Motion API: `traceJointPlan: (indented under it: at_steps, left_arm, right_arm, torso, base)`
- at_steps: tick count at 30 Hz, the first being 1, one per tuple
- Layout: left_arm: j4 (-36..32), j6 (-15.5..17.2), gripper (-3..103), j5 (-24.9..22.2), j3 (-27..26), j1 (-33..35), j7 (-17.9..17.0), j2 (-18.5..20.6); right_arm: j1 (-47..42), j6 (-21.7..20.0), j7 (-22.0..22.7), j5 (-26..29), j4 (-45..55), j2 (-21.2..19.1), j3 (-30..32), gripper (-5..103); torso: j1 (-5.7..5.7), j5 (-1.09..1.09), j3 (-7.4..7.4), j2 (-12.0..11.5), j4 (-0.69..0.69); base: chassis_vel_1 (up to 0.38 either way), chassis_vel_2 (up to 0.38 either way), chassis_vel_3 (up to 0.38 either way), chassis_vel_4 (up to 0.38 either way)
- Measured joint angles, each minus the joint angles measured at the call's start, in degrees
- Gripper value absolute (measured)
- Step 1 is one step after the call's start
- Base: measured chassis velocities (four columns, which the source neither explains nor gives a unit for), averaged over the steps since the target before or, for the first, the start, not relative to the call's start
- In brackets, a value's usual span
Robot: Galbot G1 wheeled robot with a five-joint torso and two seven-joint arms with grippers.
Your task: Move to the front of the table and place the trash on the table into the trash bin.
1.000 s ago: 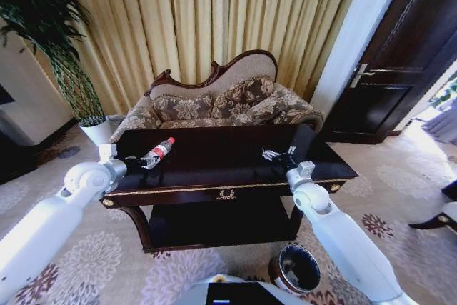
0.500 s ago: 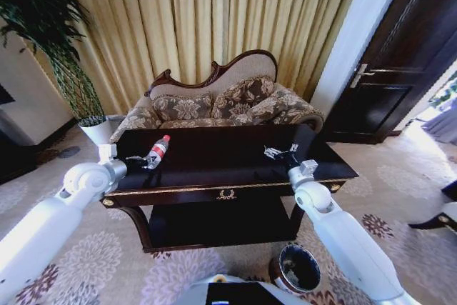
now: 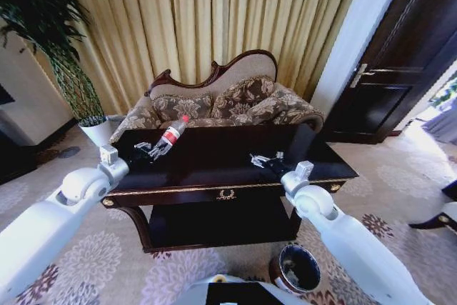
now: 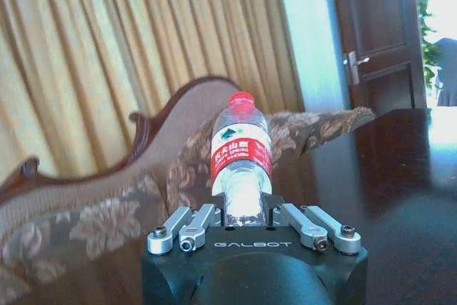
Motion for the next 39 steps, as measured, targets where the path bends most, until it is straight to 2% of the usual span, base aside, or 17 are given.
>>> traceJointPlan:
  at_steps: [1, 2, 3, 5, 6, 10, 15, 23, 27, 29, 33, 39]
  left_arm:
    - [-0.67, -1.16, 26, 1.30, -0.16, 0.75, -0.10, 0.03]
    - [-0.67, -1.16, 26, 1.30, -0.16, 0.75, -0.10, 0.03]
    - [-1.60, -2.86, 26, 3.29, -0.29, 1.62, -0.32, 0.07]
    - [-2.94, -5.26, 26, 6.31, -0.29, 2.68, -0.93, 0.14]
    - [-2.94, -5.26, 26, 6.31, -0.29, 2.68, -0.93, 0.14]
    - [-5.52, -7.15, 26, 10.59, -0.39, 4.28, -1.35, 0.09]
    - [-7.95, -7.56, 26, 11.87, -1.01, 6.19, -1.63, 0.02]
    - [-11.52, -6.52, 26, 11.66, -1.52, 7.23, -2.51, 0.76]
    - [-12.56, -6.23, 26, 11.40, -0.69, 6.54, -2.86, 1.26]
    - [-12.60, -6.39, 26, 11.29, 0.79, 4.95, -3.01, 1.70]
    - [-12.21, -6.99, 26, 11.15, 2.32, 3.08, -3.09, 1.80]
    - [-11.18, -7.37, 26, 11.49, 7.80, -3.87, -3.13, 0.22]
  right_arm:
    - [0.94, -1.17, 1.81, 5.16, 0.87, 0.06, -0.13, 100]
    - [0.94, -1.17, 1.81, 5.16, 0.87, 0.06, -0.13, 100]
    - [2.12, -2.39, 4.08, 11.73, 1.69, 0.46, -0.10, 100]
    - [3.78, -3.53, 6.91, 19.66, 2.57, 1.15, 0.26, 100]
    - [3.78, -3.53, 6.91, 19.66, 2.57, 1.15, 0.26, 100]
    - [6.16, -4.44, 9.23, 31.79, 4.13, 1.52, 0.90, 100]
    - [7.88, -4.44, 9.63, 37.30, 5.41, 1.93, 0.80, 100]
    - [8.83, -4.27, 8.09, 37.53, 7.08, 1.97, 0.02, 100]
    - [9.38, -3.66, 6.35, 33.28, 7.06, 1.94, -1.35, 100]
    - [9.94, -3.21, 4.14, 30.70, 6.46, 1.84, -2.45, 100]
    - [10.49, -2.89, 3.27, 29.97, 6.05, 2.08, -2.94, 100]
    - [11.49, -2.46, 0.27, 28.19, 4.39, 3.43, -3.36, 100]
  torso:
    - [0.00, 0.00, 0.00, 0.00, 0.01]
    - [0.00, 0.00, 0.00, 0.00, 0.01]
    - [0.00, 0.01, 0.00, 0.00, 0.00]
    - [0.00, 0.01, 0.00, 0.00, 0.00]
    - [0.00, 0.01, 0.00, 0.00, 0.00]
    - [0.00, 0.00, 0.00, 0.00, -0.01]
    - [0.00, 0.01, 0.00, 0.00, 0.00]
    - [0.00, 0.01, 0.00, 0.00, 0.00]
    - [0.00, 0.02, 0.00, 0.00, -0.01]
    - [0.00, 0.01, 0.01, 0.00, 0.00]
    - [0.00, 0.01, 0.01, 0.00, 0.00]
    - [0.00, 0.01, 0.01, -0.01, -0.01]
  base:
    - [0.000, 0.000, 0.000, 0.000]
    - [0.000, 0.000, 0.000, 0.000]
    - [0.000, 0.000, 0.000, 0.000]
    - [0.000, 0.000, 0.000, 0.000]
    - [0.000, 0.000, 0.000, 0.000]
    - [0.000, 0.000, 0.000, 0.000]
    - [0.000, 0.000, 0.000, 0.000]
    - [0.000, 0.000, 0.000, 0.000]
    - [0.000, 0.000, 0.000, 0.000]
    - [0.000, 0.000, 0.000, 0.000]
    - [0.000, 0.000, 0.000, 0.000]
    - [0.000, 0.000, 0.000, 0.000]
